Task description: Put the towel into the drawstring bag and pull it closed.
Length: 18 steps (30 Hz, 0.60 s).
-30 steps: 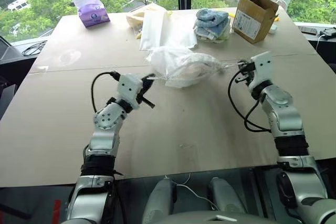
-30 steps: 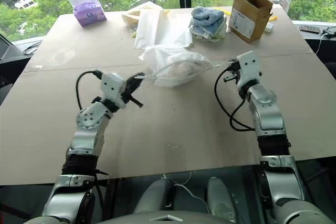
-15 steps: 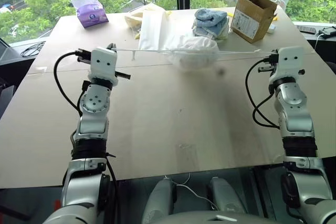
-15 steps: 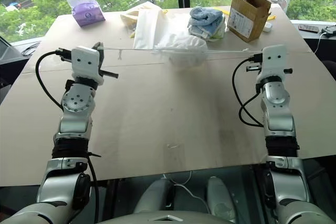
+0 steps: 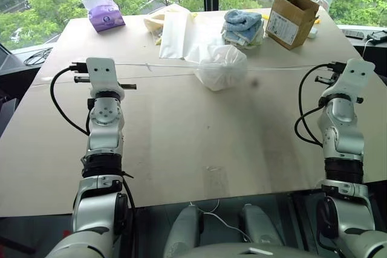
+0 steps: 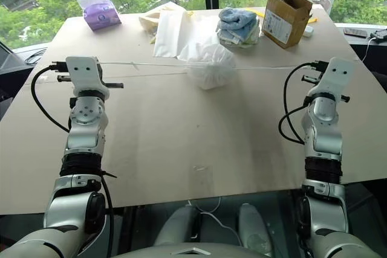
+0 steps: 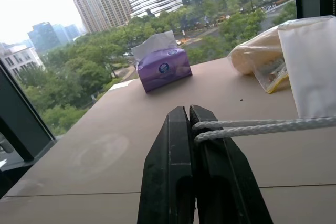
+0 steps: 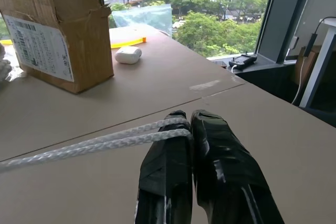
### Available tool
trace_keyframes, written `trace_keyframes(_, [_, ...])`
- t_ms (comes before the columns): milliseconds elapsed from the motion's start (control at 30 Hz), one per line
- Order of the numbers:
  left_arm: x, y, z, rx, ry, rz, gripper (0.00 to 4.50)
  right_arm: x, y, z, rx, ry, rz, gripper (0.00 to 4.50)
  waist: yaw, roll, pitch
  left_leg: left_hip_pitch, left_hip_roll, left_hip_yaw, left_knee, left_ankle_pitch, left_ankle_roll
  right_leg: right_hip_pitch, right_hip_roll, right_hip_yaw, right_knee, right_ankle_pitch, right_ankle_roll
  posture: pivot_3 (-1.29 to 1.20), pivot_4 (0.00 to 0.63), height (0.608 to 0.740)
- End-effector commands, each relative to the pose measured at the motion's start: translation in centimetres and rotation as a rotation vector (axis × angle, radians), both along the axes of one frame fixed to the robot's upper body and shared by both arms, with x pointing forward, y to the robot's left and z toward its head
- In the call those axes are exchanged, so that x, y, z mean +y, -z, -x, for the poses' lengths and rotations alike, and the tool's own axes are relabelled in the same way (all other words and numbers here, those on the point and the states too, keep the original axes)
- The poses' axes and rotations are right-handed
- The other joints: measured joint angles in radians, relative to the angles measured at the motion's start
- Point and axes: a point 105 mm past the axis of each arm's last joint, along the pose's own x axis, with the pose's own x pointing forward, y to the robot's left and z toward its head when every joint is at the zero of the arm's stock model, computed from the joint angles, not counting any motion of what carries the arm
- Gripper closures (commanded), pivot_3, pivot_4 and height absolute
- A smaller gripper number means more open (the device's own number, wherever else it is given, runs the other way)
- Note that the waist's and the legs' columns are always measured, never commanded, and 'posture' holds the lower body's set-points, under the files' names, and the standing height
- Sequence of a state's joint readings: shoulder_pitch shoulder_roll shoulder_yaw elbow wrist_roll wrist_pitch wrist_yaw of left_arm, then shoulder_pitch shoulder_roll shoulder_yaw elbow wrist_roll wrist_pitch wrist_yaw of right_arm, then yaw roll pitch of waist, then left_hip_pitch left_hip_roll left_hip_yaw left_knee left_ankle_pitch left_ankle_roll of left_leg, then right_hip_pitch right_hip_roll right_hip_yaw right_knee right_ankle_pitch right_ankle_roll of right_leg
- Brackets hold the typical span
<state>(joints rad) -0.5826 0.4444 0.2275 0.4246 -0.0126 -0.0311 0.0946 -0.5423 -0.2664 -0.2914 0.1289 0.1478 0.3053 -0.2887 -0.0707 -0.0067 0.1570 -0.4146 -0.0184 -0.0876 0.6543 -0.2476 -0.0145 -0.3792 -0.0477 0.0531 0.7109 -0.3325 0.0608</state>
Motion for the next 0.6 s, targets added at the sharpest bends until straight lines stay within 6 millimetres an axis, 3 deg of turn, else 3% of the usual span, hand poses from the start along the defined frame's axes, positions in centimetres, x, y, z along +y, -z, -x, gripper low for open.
trace_keyframes(33, [4.4, -1.7, 2.0, -0.092, -0.13, 0.076, 4.48, -4.9, -3.7, 2.9, -0.169, 0.162, 0.01, 4.5, 0.0, 0.0, 0.0, 0.0, 0.0, 0.0, 0.0, 0.0, 0.0, 0.0, 0.0, 0.0, 0.0, 0.0, 0.0, 0.0, 0.15, 0.74])
trace_keyframes(133, [4.6, -4.1, 3.3, -0.19, -0.133, -0.007, 4.48, -4.2, -7.4, 4.3, -0.296, 0.135, 0.204, 4.5, 0.003, 0.0, 0.0, -0.001, 0.0, 0.0, 0.0, 0.0, 0.0, 0.0, 0.0, 0.0, 0.0, 0.0, 0.0, 0.0, 0.15, 0.74])
trace_keyframes(267, [4.5, -5.2, 4.1, -0.233, -0.099, -0.05, 4.48, -3.6, -7.7, 4.9, -0.304, 0.085, 0.281, 4.5, 0.002, -0.002, -0.001, 0.0, 0.0, 0.0, 0.0, 0.0, 0.0, 0.0, 0.0, 0.0, 0.0, 0.0, 0.0, 0.0, 0.15, 0.74])
trace_keyframes(367, [3.0, -3.9, 3.6, -0.176, 0.017, -0.037, 4.48, -1.0, -5.2, 3.4, -0.193, -0.116, 0.29, 4.5, 0.001, -0.002, -0.002, 0.001, 0.0, 0.0, 0.0, 0.0, 0.0, 0.001, 0.0, 0.0, 0.0, 0.0, 0.0, 0.0, 0.15, 0.74])
trace_keyframes(433, [1.1, -1.7, 3.0, -0.078, 0.139, -0.026, 4.48, 1.6, -2.9, 2.6, -0.099, -0.294, 0.286, 4.5, 0.0, -0.002, -0.002, 0.001, 0.0, 0.001, 0.0, 0.0, 0.0, 0.001, 0.0, 0.001, 0.0, 0.0, 0.0, 0.0, 0.15, 0.74])
trace_keyframes(533, [-1.9, 2.0, 2.9, 0.072, 0.34, -0.011, 4.5, 5.0, 0.0, 3.0, 0.023, -0.546, 0.3, 3.5, 0.002, -0.002, -0.002, 0.001, 0.0, 0.001, 0.0, 0.0, 0.0, 0.001, 0.0, 0.001, 0.0, 0.0, 0.0, 0.0, 0.15, 0.74])
trace_keyframes(600, [-4.1, 4.2, 3.8, 0.152, 0.501, 0.02, 3.92, 6.7, 2.3, 4.1, 0.13, -0.723, 0.278, 2.55, 0.003, -0.001, -0.002, 0.0, 0.0, 0.0, 0.0, 0.0, 0.0, 0.001, 0.0, 0.001, 0.0, 0.0, 0.0, 0.0, 0.15, 0.74])
